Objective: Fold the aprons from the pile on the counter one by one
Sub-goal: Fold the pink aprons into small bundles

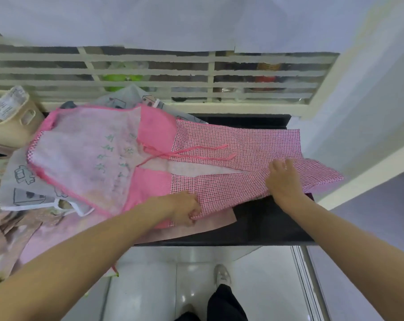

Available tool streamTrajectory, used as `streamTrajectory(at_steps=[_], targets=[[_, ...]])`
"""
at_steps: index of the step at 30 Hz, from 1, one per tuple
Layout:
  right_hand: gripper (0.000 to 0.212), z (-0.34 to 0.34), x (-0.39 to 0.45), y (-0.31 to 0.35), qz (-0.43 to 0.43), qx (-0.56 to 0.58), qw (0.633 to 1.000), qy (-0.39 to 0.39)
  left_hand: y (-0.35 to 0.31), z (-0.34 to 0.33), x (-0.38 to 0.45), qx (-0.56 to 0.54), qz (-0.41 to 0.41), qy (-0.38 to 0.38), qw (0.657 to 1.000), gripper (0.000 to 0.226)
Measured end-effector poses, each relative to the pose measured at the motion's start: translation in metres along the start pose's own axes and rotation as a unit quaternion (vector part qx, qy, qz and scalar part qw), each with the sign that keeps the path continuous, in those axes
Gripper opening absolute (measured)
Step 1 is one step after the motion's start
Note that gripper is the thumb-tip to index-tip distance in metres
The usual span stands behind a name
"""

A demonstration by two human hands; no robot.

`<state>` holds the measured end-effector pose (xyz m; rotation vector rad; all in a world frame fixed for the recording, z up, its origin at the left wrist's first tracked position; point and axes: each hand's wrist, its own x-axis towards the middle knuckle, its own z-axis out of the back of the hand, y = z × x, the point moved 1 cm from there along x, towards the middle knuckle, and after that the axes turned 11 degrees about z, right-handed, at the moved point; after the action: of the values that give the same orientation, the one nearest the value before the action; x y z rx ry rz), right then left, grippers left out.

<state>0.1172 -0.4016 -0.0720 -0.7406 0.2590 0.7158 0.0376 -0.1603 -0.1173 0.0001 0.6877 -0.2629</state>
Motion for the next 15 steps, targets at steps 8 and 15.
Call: streamTrajectory(at_steps=[8,15], targets=[[0.058,-0.022,0.025,-0.025,0.106,0.257,0.936,0.214,0.013,0.034,0.027,-0.117,0.104,-0.088,0.984,0.043],[0.062,-0.022,0.077,-0.008,0.172,0.223,0.957,0.072,0.045,0.044,0.041,-0.036,0.266,-0.067,0.961,0.031]])
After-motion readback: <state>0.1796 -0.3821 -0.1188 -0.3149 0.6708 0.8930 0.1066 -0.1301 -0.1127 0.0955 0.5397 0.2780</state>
